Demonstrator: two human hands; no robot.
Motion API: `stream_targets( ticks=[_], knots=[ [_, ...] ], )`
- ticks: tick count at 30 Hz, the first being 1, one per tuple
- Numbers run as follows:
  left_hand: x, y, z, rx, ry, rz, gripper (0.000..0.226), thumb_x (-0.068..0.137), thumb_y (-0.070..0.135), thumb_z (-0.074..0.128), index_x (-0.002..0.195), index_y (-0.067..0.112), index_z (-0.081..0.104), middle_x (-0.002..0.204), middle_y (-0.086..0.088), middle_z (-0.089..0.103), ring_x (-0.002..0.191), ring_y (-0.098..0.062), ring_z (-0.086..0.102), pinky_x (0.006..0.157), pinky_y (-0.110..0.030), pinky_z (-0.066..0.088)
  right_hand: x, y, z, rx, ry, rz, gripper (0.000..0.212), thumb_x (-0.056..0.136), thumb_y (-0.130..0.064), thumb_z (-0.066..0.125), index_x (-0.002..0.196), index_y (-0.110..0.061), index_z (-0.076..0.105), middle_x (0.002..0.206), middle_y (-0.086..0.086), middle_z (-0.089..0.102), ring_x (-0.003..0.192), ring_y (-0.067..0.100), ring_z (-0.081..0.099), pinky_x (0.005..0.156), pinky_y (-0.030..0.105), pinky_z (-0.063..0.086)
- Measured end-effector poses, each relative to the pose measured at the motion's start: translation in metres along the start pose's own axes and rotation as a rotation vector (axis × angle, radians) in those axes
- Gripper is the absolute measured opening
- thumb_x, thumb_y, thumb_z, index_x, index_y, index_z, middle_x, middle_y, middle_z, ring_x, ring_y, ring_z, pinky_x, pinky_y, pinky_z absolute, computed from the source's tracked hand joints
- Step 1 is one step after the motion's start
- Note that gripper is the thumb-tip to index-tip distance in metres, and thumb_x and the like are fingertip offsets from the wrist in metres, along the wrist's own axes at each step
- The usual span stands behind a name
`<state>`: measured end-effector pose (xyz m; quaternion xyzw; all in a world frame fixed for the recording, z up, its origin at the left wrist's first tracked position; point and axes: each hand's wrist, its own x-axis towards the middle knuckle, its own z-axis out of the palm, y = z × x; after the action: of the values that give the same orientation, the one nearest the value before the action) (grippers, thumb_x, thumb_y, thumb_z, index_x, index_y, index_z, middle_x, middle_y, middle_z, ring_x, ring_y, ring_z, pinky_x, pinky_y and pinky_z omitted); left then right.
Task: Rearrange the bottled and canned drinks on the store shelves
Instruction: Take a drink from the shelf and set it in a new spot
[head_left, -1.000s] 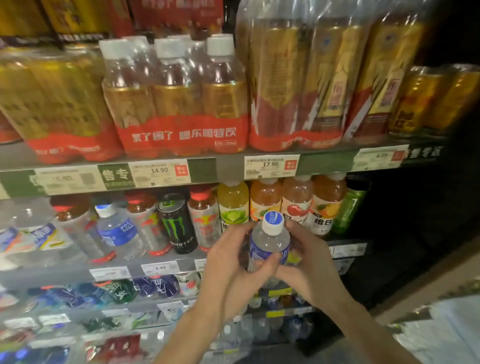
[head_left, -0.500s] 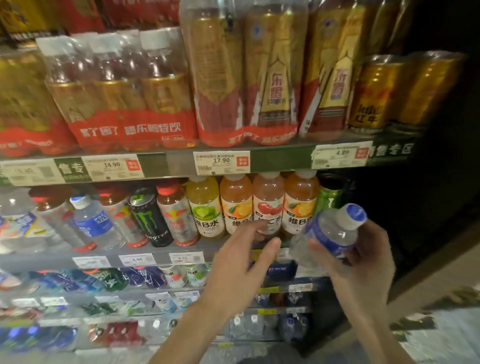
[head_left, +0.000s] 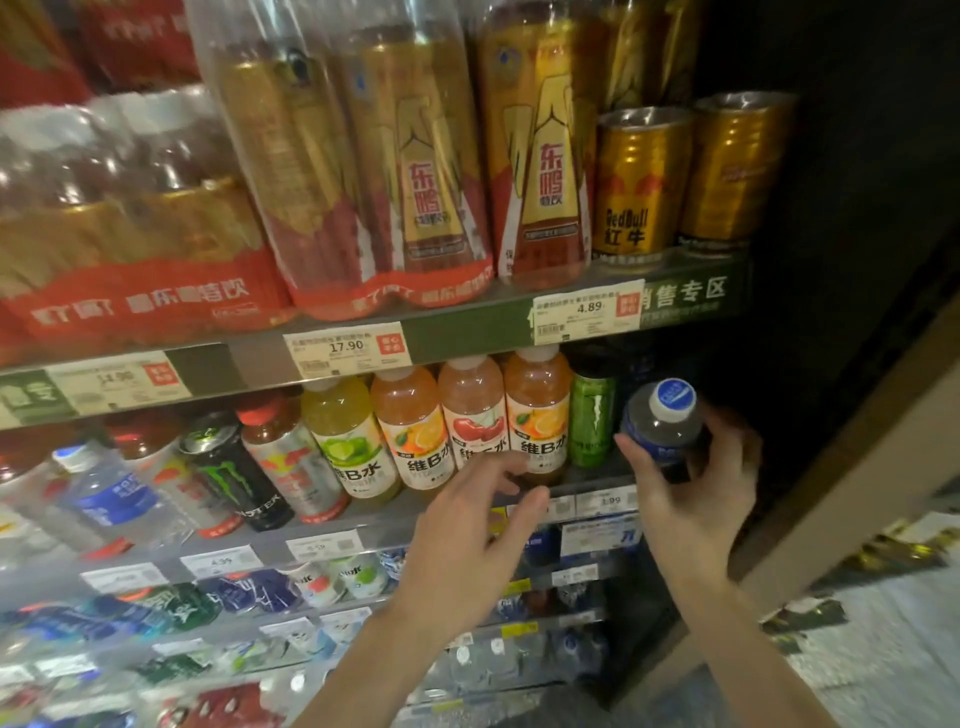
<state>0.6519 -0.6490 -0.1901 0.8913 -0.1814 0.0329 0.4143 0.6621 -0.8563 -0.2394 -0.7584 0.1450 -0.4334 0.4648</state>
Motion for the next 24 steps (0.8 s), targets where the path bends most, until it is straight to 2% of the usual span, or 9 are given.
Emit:
stream_targets(
  ticks=[3, 7, 10, 13, 19, 24],
  knots=[
    [-0.002, -0.003, 0.0, -0.007, 0.003, 0.002, 0.048, 0.092, 0.063, 0.043, 0.126, 0.032, 0.058, 0.108, 0.022, 0.06, 0.104, 0.004, 0.06, 0.082, -0.031, 0.055, 0.002, 0.007, 0.005, 0.018, 0.006, 0.04, 0.067, 0.075, -0.022, 0.089, 0.132, -0.01, 0.057, 0.132, 0.01, 0.056, 0.122, 0.015, 0.055, 0.102, 0.046, 0.051],
    [-0.002, -0.01, -0.003, -0.01, 0.003, -0.015, 0.044, 0.093, 0.06, 0.046, 0.126, 0.033, 0.058, 0.109, 0.023, 0.059, 0.104, 0.003, 0.06, 0.08, -0.033, 0.057, 0.008, 0.019, 0.01, -0.038, -0.018, 0.09, 0.067, 0.079, -0.024, 0.085, 0.139, -0.017, 0.056, 0.135, 0.004, 0.063, 0.128, 0.018, 0.057, 0.106, 0.046, 0.049],
    [-0.001, -0.014, -0.005, -0.014, -0.004, -0.027, 0.043, 0.094, 0.058, 0.047, 0.127, 0.033, 0.058, 0.11, 0.022, 0.06, 0.104, 0.003, 0.061, 0.082, -0.032, 0.057, 0.012, 0.019, 0.015, -0.057, -0.046, 0.107, 0.066, 0.082, -0.023, 0.083, 0.142, -0.019, 0.054, 0.136, -0.002, 0.062, 0.127, 0.009, 0.054, 0.105, 0.029, 0.043],
    [-0.001, -0.016, -0.005, 0.003, -0.017, -0.026, 0.048, 0.092, 0.063, 0.043, 0.127, 0.032, 0.057, 0.112, 0.022, 0.059, 0.105, 0.003, 0.061, 0.082, -0.033, 0.056, 0.02, 0.012, 0.022, -0.019, -0.066, 0.196, 0.067, 0.085, -0.02, 0.08, 0.144, -0.016, 0.049, 0.139, 0.004, 0.06, 0.126, 0.019, 0.056, 0.1, 0.021, 0.037],
    [-0.005, -0.02, -0.003, -0.005, -0.02, -0.027, 0.049, 0.092, 0.064, 0.043, 0.126, 0.031, 0.057, 0.116, 0.023, 0.059, 0.109, 0.002, 0.06, 0.085, -0.036, 0.056, 0.032, 0.014, 0.034, -0.173, -0.097, 0.053, 0.056, 0.086, -0.018, 0.079, 0.134, 0.001, 0.056, 0.142, 0.022, 0.052, 0.13, 0.037, 0.051, 0.103, 0.027, 0.034],
    [-0.009, -0.022, -0.004, 0.002, -0.031, -0.023, 0.047, 0.093, 0.064, 0.043, 0.126, 0.033, 0.056, 0.118, 0.022, 0.059, 0.109, 0.001, 0.06, 0.084, -0.036, 0.056, 0.027, 0.013, 0.033, -0.232, -0.083, 0.023, 0.059, 0.086, -0.019, 0.079, 0.135, 0.002, 0.052, 0.132, 0.026, 0.053, 0.119, 0.043, 0.055, 0.092, 0.045, 0.048]
  ],
)
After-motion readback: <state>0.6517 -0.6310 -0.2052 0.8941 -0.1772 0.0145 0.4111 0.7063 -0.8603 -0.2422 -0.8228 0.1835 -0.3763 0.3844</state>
